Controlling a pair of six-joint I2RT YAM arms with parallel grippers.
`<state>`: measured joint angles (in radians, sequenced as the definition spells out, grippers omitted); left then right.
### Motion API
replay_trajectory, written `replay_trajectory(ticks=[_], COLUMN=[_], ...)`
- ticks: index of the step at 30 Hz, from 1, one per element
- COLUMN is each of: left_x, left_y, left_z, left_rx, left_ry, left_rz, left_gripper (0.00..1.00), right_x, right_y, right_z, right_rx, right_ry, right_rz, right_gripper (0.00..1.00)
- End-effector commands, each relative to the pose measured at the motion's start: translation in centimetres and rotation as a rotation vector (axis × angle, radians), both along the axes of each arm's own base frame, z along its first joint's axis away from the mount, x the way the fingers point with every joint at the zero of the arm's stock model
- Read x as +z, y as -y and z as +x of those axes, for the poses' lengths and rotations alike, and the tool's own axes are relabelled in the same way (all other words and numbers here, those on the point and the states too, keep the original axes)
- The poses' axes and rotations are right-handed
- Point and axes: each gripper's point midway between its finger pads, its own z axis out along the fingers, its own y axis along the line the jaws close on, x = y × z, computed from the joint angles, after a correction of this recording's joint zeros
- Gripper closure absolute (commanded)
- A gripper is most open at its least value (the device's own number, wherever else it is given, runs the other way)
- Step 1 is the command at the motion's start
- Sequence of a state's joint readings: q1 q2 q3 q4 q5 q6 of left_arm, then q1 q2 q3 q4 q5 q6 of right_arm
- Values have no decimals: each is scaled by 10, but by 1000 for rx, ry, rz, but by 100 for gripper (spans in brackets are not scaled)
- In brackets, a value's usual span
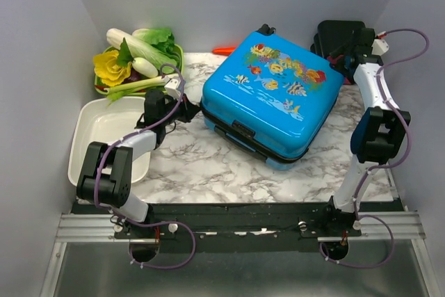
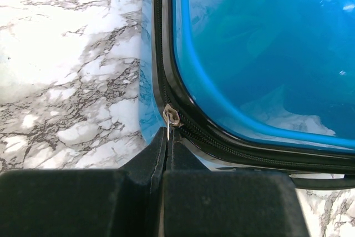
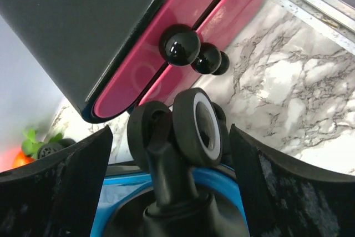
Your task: Open, take out, and arrange the luggage
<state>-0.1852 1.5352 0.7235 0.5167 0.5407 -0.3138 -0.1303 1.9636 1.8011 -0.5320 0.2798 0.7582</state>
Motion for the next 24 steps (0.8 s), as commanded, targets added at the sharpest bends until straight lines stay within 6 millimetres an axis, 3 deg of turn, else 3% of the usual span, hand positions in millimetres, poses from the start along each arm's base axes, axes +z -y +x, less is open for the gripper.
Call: replay_trajectory(ticks=[1,2,4,6,8,9,11,12,13,14,15,17,18,19,21,22,23,24], left_x=[58,58,54,45,47,38,41,29,36,34,22,30,20,29,24,34,35,34], left_y=[10,10,9,7,7,8,8,11,11,14,20,26,29,40,49,60,67,71], left_z=[11,10,5,-1,-11,-20,-32,-43,-51,-58,-73,-91,-103,-118,-140,-156,-166,-176], left_rx=[-11,-7,-4,9,1,-8,-8,-13,-14,-23,-42,-66,-79,-113,-158,-197,-227,-244], left_ry=[186,186,179,156,163,141,155,125,145,139,106,128,93,114,90,99,95,88], left_rz=[-38,-36,-20,-10,-10,-2,10,23,20,20,27,15,21,5,-9,-51,-65,-79], left_gripper=[100,100,100,100,100,100,100,100,100,100,100,100,100,100,100,100,100,100], right_x=[-27,-29,-30,-32,-20,-21,-15,-14,-13,-9,-8,-4,-10,-4,-19,-20,-21,-20], right_y=[-7,-14,-21,-36,-52,-56,-71,-78,-83,-98,-106,-127,-133,-137,-157,-164,-179,-180], right_z=[-3,1,1,1,1,-3,-8,-10,-13,-16,-19,-25,-27,-26,-33,-32,-32,-30], right_rx=[46,97,165,262,406,447,579,632,703,790,845,1008,1052,1129,1218,1277,1305,1313], right_ry=[-98,-89,-93,-77,-25,-27,-16,-8,-1,23,36,84,72,84,18,15,6,10], right_rz=[30,43,35,60,45,39,35,32,15,48,54,74,86,17,-30,-91,-111,-114], right_gripper=[13,18,44,84,94,99,99,99,99,99,99,99,99,99,99,99,99,98])
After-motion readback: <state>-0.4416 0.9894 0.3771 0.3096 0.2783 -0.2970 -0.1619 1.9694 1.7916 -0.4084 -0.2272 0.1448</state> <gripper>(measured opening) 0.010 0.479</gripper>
